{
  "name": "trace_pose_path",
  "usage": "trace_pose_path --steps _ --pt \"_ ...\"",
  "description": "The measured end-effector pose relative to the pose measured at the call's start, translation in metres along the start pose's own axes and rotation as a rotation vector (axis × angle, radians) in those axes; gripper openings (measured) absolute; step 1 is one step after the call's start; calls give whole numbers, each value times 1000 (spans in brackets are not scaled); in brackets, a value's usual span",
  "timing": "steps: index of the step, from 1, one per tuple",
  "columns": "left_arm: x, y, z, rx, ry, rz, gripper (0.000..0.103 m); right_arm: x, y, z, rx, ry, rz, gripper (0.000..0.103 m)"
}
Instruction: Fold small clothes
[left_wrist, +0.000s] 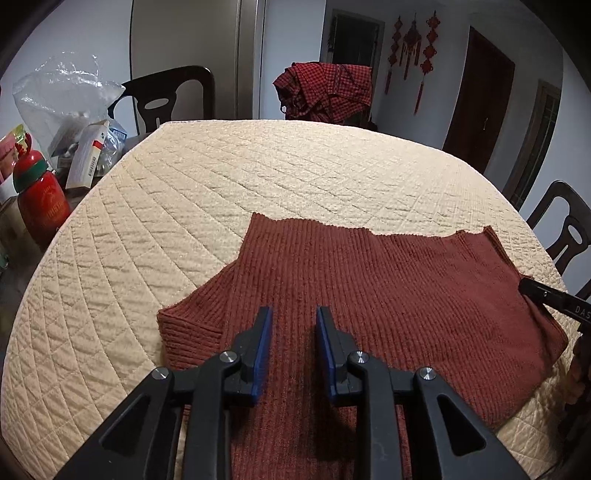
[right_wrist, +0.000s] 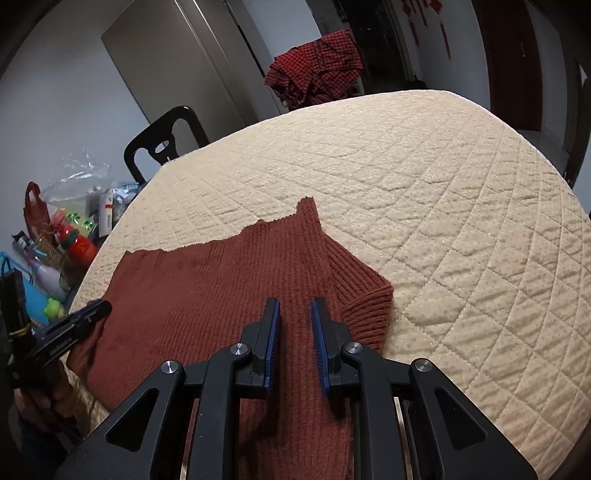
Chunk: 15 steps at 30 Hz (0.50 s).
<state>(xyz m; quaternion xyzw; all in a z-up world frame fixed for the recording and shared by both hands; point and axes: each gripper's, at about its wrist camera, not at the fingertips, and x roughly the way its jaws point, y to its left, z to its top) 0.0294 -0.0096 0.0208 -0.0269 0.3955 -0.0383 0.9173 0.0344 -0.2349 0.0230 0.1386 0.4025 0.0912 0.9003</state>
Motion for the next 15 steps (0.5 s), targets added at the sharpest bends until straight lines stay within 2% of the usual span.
trace_pose_path --steps 8,13,15 --pt "2 -4 12 5 0 10 31 2 7 15 -13 0 3 18" --pt "7 -5 25 2 -20 13 32 16 11 29 -9 4 6 18" --pt "15 -3 24 -5 -5 23 32 25 7 31 2 22 -8 18"
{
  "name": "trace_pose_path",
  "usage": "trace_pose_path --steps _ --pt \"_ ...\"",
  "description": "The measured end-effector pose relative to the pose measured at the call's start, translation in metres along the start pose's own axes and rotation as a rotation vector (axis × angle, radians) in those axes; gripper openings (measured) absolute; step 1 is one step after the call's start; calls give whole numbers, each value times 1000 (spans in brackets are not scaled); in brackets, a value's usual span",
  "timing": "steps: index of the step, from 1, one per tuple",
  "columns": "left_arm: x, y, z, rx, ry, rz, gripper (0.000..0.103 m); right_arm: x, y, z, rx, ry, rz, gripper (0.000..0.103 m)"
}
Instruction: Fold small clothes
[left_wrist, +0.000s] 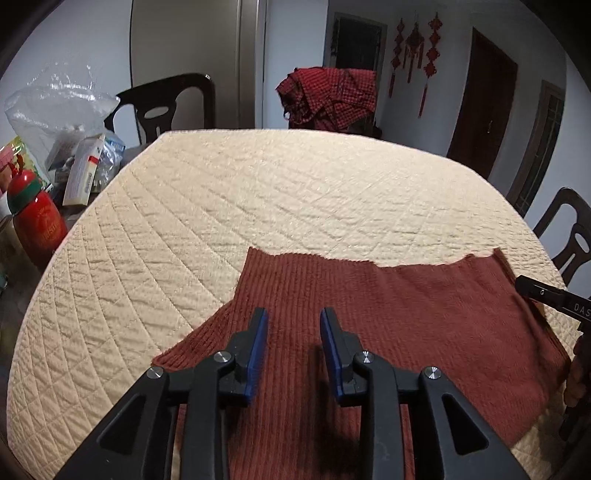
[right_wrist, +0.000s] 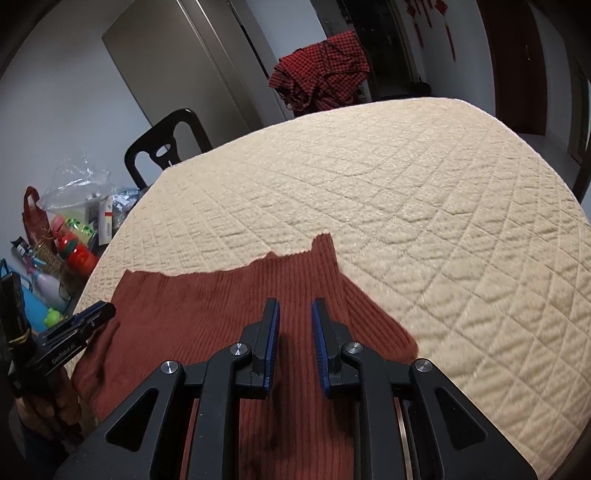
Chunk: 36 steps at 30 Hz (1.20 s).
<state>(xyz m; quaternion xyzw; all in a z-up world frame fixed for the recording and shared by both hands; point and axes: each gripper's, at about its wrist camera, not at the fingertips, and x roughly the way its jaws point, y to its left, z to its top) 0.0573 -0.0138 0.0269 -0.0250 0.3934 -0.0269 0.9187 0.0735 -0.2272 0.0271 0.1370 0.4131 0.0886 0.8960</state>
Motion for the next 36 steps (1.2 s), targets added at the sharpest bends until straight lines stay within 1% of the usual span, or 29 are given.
trace_pose_path --steps 3,12,16,20,28,29,30,32,36 --pt "10 3 -6 -11 26 17 32 7 -8 0 29 12 10 18" --pt "9 8 -9 -42 24 -5 32 2 -17 -4 61 -5 46 18" --pt "9 8 -9 -39 22 0 32 -1 -16 -3 65 -1 39 18" --pt "4 4 -10 -14 16 21 32 -10 -12 -4 50 -13 26 18" --pt "-16 -1 -15 1 -6 21 32 -34 -1 -17 4 -43 30 18" --pt "-19 -2 -16 5 -10 22 34 -35 2 -18 -5 -44 28 19" --pt "-23 -3 -17 10 -16 21 39 -37 5 -21 -21 -44 25 19" --pt "-28 -3 -18 16 -27 20 42 -39 10 -25 -46 -43 18 19" --pt "-38 -4 -25 26 -38 24 43 -45 15 -36 -95 -42 -6 20"
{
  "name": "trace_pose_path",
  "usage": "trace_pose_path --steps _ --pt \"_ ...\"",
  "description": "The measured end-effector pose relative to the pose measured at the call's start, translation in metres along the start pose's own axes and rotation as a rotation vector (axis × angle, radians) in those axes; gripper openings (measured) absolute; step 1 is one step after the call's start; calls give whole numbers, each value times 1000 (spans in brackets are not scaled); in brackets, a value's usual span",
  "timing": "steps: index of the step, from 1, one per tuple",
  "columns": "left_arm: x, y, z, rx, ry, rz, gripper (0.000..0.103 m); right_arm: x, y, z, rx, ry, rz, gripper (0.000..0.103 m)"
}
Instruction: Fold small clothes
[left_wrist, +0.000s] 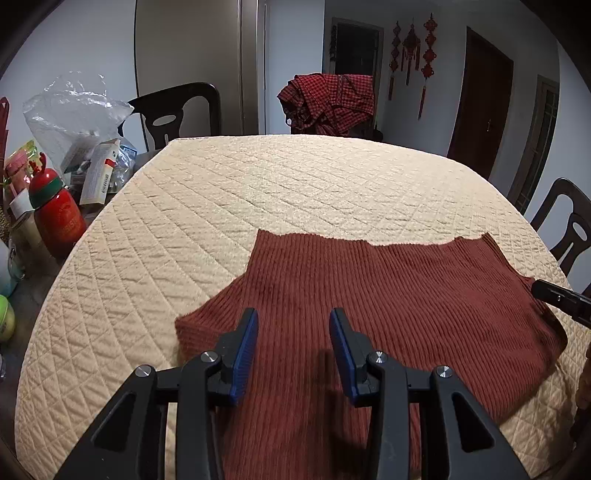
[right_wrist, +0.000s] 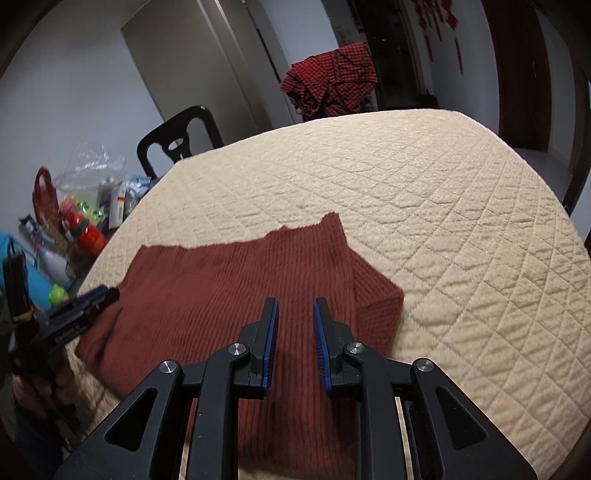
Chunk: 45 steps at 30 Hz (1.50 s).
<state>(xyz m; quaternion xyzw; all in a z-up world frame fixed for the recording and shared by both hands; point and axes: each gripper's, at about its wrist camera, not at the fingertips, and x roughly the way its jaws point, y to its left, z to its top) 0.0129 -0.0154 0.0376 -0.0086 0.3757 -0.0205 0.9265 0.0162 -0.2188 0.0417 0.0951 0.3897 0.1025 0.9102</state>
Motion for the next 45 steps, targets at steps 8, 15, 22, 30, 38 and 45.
trace_pose_path --steps 8,15,22,30,38,45 --pt "-5 8 -17 -3 14 24 42 -9 -9 -20 -3 8 -27 20" --pt "-1 9 -24 -12 26 38 42 -4 -14 -25 10 18 -35 20" --pt "-2 11 -24 -21 28 40 42 -3 -15 -25 14 19 -25 20" --pt "-11 16 -25 -39 30 37 42 -12 -7 -25 -13 11 -42 20" --pt "-27 26 -32 -71 21 28 43 -25 10 -32 -50 -8 -9 20" --pt "-28 31 -42 -91 36 26 43 -18 58 -39 -144 28 146 20"
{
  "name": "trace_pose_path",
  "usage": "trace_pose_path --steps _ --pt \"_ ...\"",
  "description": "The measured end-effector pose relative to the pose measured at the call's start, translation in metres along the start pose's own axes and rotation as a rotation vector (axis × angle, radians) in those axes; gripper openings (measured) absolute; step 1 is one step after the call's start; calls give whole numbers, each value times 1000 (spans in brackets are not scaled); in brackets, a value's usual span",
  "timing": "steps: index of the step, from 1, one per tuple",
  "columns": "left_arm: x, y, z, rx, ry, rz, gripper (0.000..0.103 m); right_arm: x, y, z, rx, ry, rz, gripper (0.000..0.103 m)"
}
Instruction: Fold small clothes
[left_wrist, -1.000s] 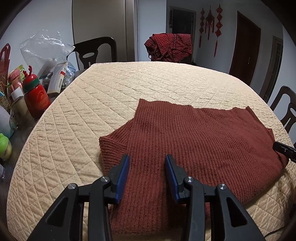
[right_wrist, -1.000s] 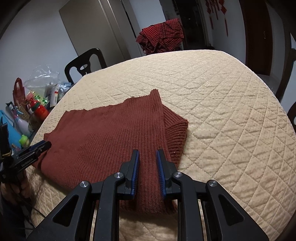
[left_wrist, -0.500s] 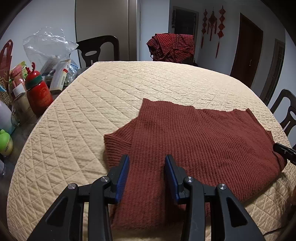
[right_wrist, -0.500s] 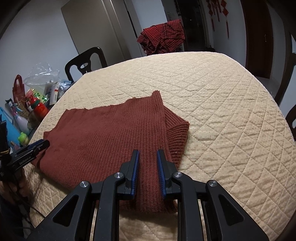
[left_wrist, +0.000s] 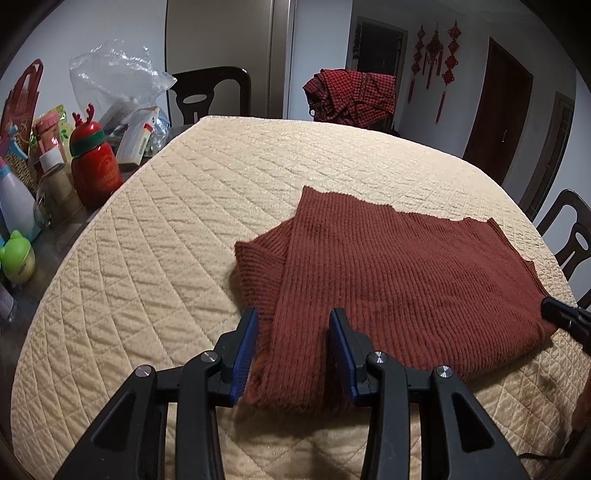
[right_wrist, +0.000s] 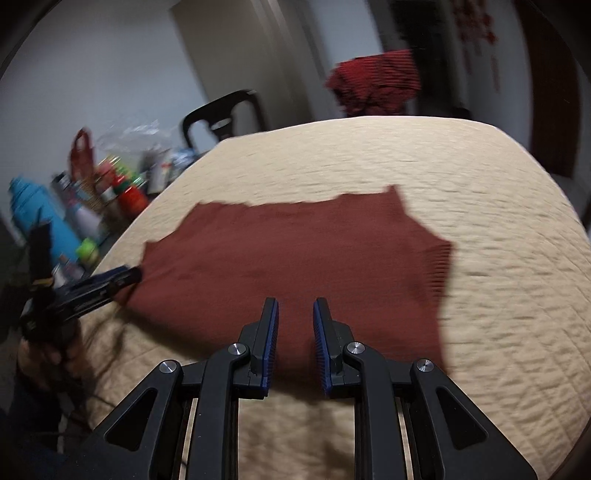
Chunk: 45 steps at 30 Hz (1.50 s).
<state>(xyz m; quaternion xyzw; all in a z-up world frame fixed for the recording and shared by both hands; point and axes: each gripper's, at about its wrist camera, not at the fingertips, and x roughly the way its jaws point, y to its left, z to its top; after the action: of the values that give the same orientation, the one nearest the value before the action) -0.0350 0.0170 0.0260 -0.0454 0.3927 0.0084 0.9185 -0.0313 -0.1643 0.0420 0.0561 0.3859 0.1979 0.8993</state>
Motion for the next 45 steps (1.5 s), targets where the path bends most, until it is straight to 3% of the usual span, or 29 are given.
trace_pose_path --steps 7,11,16,34,45 --pt "2 6 -8 -11 16 -7 43 29 36 1 -87 55 85 19" --pt "3 8 -11 -20 17 -18 45 52 40 -1 -100 130 56 17" --pt "3 10 -12 -31 19 -34 47 48 44 11 -93 87 63 17" --pt "19 34 8 -119 38 -128 52 97 30 58 -15 120 11 17" --pt "42 42 23 -180 49 -189 55 58 46 15 -55 115 85 17"
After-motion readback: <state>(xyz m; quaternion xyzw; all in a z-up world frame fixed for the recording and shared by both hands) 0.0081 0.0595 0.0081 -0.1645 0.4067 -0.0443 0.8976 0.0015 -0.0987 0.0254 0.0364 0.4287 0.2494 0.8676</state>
